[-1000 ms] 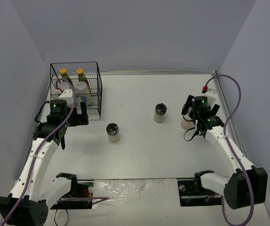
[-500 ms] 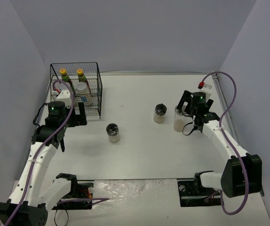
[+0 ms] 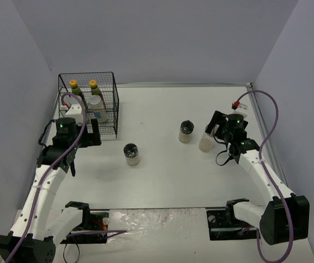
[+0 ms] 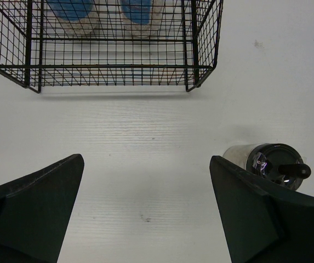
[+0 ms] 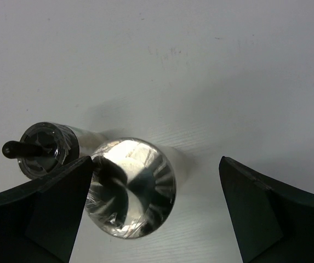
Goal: Organize the condiment bottles
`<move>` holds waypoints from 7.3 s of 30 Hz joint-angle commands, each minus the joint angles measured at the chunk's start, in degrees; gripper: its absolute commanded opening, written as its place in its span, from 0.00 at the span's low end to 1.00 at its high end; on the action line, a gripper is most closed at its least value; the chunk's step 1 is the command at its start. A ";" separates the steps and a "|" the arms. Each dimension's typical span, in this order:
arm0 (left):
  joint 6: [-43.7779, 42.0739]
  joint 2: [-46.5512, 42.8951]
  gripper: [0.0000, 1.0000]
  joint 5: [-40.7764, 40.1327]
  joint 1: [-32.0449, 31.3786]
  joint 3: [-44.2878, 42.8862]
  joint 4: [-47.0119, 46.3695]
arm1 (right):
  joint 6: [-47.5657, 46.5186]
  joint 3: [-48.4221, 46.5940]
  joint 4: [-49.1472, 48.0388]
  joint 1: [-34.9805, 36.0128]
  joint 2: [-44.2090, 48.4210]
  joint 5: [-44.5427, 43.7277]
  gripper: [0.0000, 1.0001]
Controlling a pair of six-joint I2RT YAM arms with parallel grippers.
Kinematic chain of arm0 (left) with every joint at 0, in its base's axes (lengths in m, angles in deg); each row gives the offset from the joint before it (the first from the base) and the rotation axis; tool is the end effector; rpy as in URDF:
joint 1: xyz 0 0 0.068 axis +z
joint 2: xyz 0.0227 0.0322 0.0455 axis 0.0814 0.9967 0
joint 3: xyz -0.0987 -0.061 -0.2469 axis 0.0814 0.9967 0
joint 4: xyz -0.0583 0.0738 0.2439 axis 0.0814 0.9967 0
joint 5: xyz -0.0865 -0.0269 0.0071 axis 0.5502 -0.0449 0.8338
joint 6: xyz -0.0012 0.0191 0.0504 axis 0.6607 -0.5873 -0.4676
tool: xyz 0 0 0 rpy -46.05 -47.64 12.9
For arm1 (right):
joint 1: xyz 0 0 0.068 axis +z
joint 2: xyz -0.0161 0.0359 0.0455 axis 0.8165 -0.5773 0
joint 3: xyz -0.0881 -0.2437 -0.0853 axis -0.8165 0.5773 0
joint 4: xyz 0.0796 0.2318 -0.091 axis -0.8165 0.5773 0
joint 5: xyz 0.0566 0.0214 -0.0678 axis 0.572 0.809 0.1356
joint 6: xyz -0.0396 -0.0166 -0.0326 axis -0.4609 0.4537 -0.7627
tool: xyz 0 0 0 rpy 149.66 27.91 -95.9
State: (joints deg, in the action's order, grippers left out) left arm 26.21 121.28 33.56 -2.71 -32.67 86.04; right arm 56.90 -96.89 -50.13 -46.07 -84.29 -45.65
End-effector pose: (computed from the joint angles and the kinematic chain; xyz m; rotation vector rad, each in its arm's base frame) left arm 0.1946 -0.0260 0.3398 -0.0735 2.0694 -0.2379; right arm 0.2603 0.0361 0.2797 0.3035 1.8937 0.2692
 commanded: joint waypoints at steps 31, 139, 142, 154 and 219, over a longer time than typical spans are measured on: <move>0.34 1.31 0.97 -0.93 0.08 -0.91 -2.91 | -4.52 -4.23 -2.22 5.36 -4.39 -1.82 1.00; 2.50 51.48 0.97 -0.93 -31.82 -39.01 -4.33 | -9.72 0.11 9.35 23.59 22.03 -17.48 1.00; 2.01 51.61 0.94 -2.42 -31.82 -39.32 -4.42 | -9.72 0.15 9.35 23.59 21.86 -17.48 1.00; 1.05 47.66 0.22 -4.80 -31.82 -39.96 -2.98 | -9.72 0.41 9.43 23.58 22.29 -17.30 1.00; -2.66 46.03 0.00 -9.30 -3.17 -56.31 -4.18 | -9.72 0.73 9.35 23.59 21.74 -15.86 1.00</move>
State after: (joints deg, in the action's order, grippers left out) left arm 25.45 169.79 26.87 -6.40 -87.33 88.22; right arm 46.65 -95.81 -38.14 -22.14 -61.72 -61.32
